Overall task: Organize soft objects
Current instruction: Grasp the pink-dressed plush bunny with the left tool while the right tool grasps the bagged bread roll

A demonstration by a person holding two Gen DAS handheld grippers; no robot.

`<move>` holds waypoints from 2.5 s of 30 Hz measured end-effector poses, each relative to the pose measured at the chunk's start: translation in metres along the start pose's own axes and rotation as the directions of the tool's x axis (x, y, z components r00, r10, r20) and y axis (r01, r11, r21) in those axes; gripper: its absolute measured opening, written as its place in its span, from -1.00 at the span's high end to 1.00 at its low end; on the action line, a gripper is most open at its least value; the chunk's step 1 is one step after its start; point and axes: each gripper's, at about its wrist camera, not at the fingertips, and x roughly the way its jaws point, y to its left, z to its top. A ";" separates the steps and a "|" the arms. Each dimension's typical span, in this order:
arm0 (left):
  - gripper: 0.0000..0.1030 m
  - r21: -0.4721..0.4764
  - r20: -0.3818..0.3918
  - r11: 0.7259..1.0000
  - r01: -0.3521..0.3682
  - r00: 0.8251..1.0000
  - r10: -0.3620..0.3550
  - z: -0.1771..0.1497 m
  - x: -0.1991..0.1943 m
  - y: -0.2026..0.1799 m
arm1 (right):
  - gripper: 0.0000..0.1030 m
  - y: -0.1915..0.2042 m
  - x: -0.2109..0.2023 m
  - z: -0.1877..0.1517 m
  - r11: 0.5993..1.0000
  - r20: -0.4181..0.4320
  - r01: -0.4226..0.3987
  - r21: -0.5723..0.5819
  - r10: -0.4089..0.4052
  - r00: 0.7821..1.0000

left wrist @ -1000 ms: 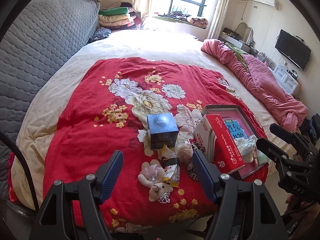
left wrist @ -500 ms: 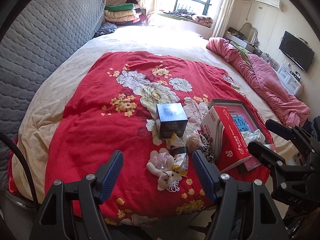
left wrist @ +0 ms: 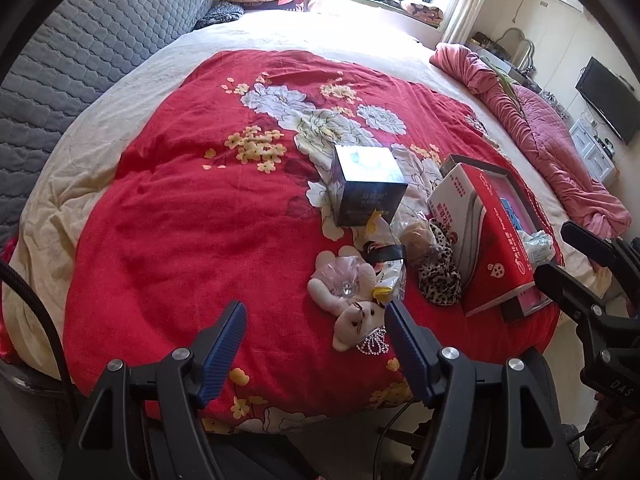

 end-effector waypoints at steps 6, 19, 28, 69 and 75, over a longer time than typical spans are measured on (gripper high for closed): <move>-0.37 0.016 -0.044 1.000 0.008 0.999 -0.007 -0.005 0.019 -0.006 | -0.44 0.001 0.016 -0.007 1.000 -0.036 -0.004 -0.017 0.003 0.999; -0.37 -0.008 -0.185 0.997 0.079 0.980 -0.079 -0.012 0.085 -0.026 | -0.44 -0.013 0.048 -0.017 1.000 -0.086 0.010 -0.001 -0.010 0.996; -0.37 -0.001 -0.186 1.000 0.023 0.982 -0.023 -0.009 0.110 -0.027 | -0.44 -0.018 0.075 -0.009 0.999 -0.119 0.029 -0.046 -0.035 0.992; -0.41 -0.008 -0.203 0.997 0.071 0.977 -0.071 -0.007 0.117 0.005 | -0.10 0.005 0.194 0.015 0.957 -0.328 -0.052 -0.287 -0.047 0.944; -0.25 -0.008 -0.198 0.999 0.050 0.979 -0.051 -0.006 0.121 0.002 | -0.10 -0.007 0.170 0.023 0.977 -0.273 -0.043 -0.207 -0.016 0.962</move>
